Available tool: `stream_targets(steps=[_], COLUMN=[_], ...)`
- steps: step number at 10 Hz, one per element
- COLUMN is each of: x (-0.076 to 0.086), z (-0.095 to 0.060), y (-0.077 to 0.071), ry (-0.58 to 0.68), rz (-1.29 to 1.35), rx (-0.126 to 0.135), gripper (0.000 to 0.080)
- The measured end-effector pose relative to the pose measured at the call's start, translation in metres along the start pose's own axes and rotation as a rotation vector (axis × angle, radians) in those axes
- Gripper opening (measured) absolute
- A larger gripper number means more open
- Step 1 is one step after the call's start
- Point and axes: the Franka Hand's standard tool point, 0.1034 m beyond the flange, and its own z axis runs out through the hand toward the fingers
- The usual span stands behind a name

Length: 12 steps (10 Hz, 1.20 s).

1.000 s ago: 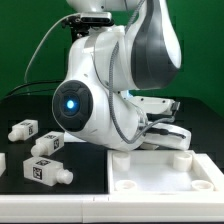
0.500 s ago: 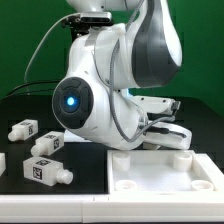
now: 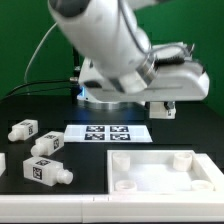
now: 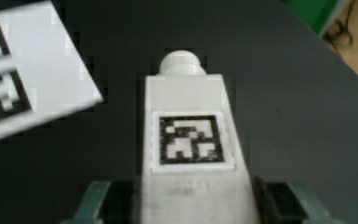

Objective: Assemble square table

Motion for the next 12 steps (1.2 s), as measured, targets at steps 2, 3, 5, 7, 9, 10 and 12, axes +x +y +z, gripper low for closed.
stream_targets(steps=[2, 3, 5, 7, 9, 10, 12], x=[0.005, 0.005, 0.003, 0.003, 0.010, 0.009, 0.023], z=[0.008, 0.001, -0.035, -0.038, -0.041, -0.039, -0.058], y=[0.003, -0.001, -0.025, -0.051, -0.058, -0.060, -0.084], ry=[0.112, 0.199, 0.366, 0.489, 0.639, 0.699, 0.846], rz=[0.010, -0.024, -0.192, -0.213, -0.241, -0.255, -0.362], rx=[0.004, -0.029, -0.160, -0.176, -0.142, -0.131, -0.150], gripper=[0.0284, 0.0284, 0.0285, 0.0285, 0.0285, 0.0285, 0.0285])
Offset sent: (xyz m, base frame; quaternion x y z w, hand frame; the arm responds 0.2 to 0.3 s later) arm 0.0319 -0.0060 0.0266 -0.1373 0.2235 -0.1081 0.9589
